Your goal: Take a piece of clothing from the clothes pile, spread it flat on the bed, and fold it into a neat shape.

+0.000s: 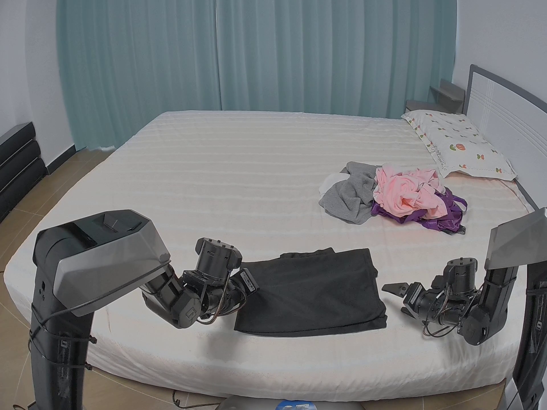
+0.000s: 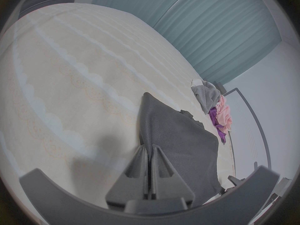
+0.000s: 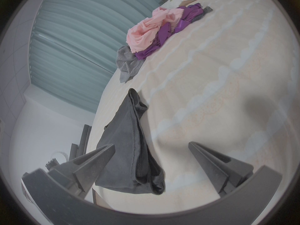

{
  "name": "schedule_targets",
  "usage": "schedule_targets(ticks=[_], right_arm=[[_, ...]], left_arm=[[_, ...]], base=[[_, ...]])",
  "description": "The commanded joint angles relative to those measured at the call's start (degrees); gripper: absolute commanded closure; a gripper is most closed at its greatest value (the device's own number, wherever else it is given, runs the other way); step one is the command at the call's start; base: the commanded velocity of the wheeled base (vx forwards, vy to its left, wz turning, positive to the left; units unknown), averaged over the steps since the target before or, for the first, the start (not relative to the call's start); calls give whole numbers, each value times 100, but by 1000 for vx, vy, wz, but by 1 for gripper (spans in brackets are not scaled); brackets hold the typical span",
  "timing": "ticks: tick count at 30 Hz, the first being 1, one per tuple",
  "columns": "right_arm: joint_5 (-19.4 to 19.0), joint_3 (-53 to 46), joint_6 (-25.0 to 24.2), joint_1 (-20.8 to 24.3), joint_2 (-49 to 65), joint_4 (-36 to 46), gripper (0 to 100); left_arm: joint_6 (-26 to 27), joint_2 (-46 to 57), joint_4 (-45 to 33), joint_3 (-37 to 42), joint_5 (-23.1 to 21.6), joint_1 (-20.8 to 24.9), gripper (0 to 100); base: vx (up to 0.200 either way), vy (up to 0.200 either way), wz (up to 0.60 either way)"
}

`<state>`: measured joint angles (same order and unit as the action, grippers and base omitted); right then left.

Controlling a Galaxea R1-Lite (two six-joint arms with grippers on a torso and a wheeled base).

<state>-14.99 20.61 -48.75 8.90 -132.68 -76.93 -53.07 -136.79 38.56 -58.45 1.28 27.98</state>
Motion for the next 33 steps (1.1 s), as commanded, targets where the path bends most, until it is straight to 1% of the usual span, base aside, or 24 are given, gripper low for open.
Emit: schedule_targets(ticks=[1,10,18,22,26,33], right_arm=[[-3,136,-117,-64,-118,-32,0],[-3,162,-196,-64,-126,-41,0],[-3,162,-196,-64,-126,-41,0],[-3,153,-196,-55,-126,-41,0],[-3,153,-196,-55,-126,-41,0],[-3,153,-196,-55,-126,-41,0]], left_arm=[[-64,74,29,71,-14,-12,100],[-125,82,29,71,-14,-20,100],[-204,100,29,71,-14,-38,100],[-468,416,29,220,-31,-91,100],[-485,531,29,343,-277,-117,100],[-485,557,20,361,-339,-319,100]], base=[[0,0,0],[0,0,0],[0,200,0],[0,200,0],[0,200,0],[0,200,0]])
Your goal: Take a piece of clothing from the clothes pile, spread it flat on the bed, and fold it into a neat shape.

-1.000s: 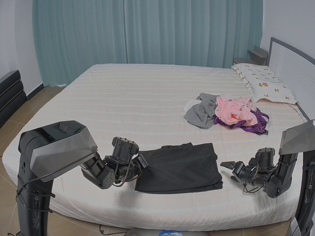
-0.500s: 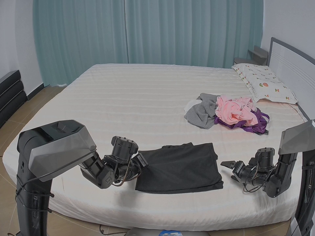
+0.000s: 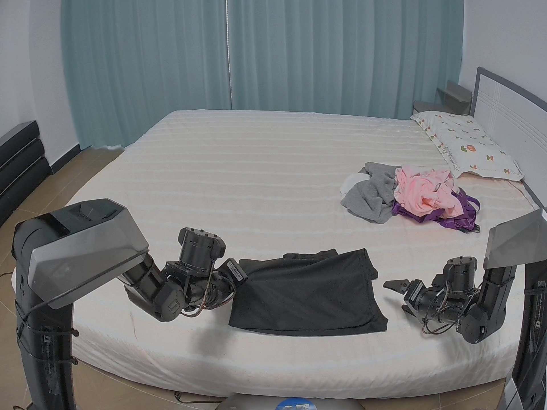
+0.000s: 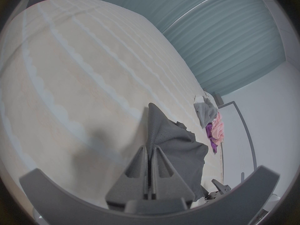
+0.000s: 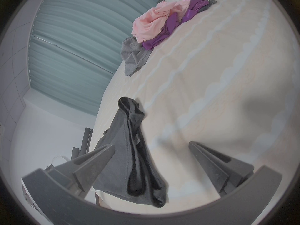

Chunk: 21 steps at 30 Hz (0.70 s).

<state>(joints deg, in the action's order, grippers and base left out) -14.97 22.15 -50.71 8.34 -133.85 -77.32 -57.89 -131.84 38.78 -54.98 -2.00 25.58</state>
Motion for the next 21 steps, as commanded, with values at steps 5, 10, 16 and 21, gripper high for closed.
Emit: schedule_targets(ticks=[5,10,16,21], right_arm=[[-6,0,0,10,-18,-2,0],[-6,0,0,10,-18,-2,0],[-6,0,0,10,-18,-2,0],[-6,0,0,10,-18,-2,0]], left_arm=[[-3,44,-2,5,-20,-158,100],[-3,44,-2,14,-143,-228,100],[15,-8,-2,-48,-204,-316,100],[15,1,-11,-66,-442,-422,100]], base=[[0,200,0],[0,200,0],[0,200,0],[0,200,0]])
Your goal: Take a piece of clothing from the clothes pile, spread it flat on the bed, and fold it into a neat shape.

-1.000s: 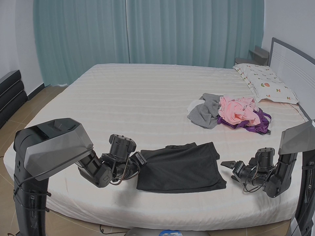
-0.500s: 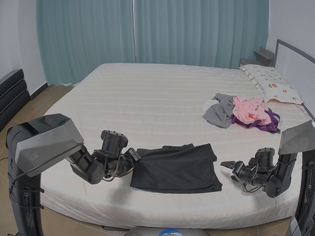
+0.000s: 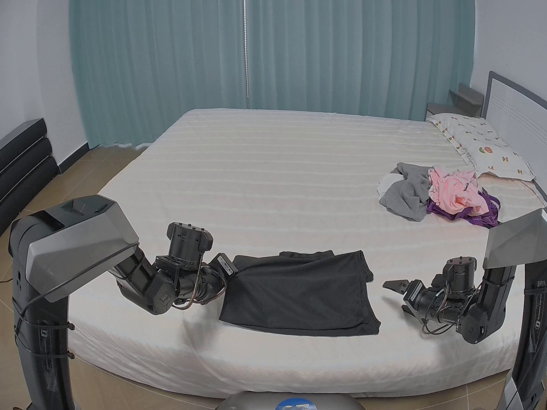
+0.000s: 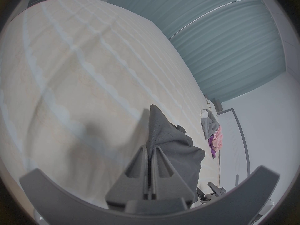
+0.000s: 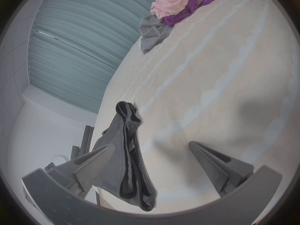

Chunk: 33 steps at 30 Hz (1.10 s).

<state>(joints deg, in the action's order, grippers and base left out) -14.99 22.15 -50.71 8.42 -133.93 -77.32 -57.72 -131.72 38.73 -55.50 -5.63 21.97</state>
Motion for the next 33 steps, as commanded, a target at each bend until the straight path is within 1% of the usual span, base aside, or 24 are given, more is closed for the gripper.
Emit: schedule_targets(ticks=[1,16,33], right_arm=[[-3,0,0,1,-2,-2,0],[-3,-9,0,1,-11,-2,0],[-3,-9,0,10,-11,-2,0]], left_arm=[[-2,-20,-6,-13,-87,-61,100],[7,-20,-6,-22,-105,-96,100],[15,-29,-23,-13,-105,-96,100]], base=[[0,200,0],[0,200,0],[0,0,0]])
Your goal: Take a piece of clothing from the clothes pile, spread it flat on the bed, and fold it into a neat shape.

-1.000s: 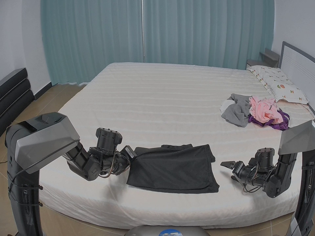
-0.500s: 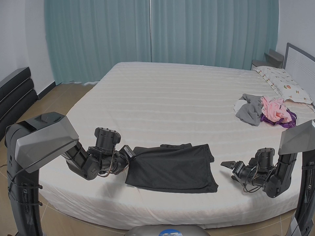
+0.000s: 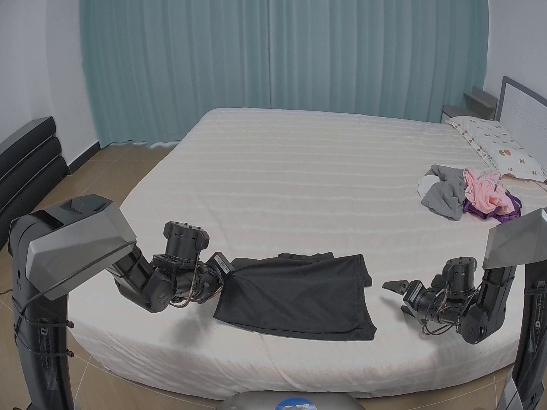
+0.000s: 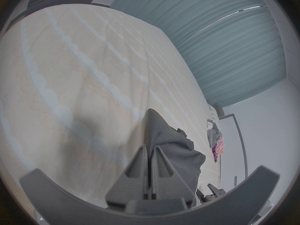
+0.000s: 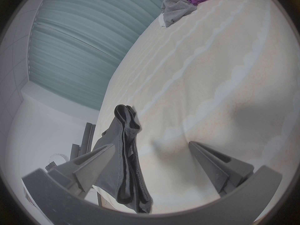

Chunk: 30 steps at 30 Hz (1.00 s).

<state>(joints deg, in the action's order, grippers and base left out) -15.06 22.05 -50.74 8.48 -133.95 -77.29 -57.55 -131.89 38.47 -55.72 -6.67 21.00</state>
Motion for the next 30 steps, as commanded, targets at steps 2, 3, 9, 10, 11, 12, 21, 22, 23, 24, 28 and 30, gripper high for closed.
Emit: schedule_targets(ticks=[2,3,9,10,11,12,21,22,23,24,28,30], right_arm=[[3,1,2,4,-8,-6,0],[3,1,2,4,-8,-6,0],[3,1,2,4,-8,-6,0],[3,1,2,4,-8,-6,0],[3,1,2,4,-8,-6,0],[3,1,2,4,-8,-6,0],[3,1,2,4,-8,-6,0],[3,1,2,4,-8,-6,0],[3,1,2,4,-8,-6,0],[3,1,2,4,-8,-6,0],[3,1,2,4,-8,-6,0],[3,1,2,4,-8,-6,0]], left_arm=[[-2,-3,2,0,-1,0,100],[-2,-3,-7,0,-1,0,100],[-10,-3,-15,9,-10,0,100],[-10,-3,-15,9,-10,0,100],[-10,-3,-15,9,-10,0,100],[-10,-3,-15,9,-10,0,0],[-19,5,11,18,-10,-9,0],[-19,5,11,18,-10,-9,0],[-19,5,11,18,-10,-9,0],[-28,14,20,26,-10,-9,0],[-37,49,20,53,-10,-61,0],[-37,58,20,70,-10,-79,0]], base=[[0,0,0],[0,0,0],[0,0,0],[0,0,0],[0,0,0],[0,0,0],[0,0,0],[0,0,0],[0,0,0],[0,0,0],[0,0,0],[0,0,0]])
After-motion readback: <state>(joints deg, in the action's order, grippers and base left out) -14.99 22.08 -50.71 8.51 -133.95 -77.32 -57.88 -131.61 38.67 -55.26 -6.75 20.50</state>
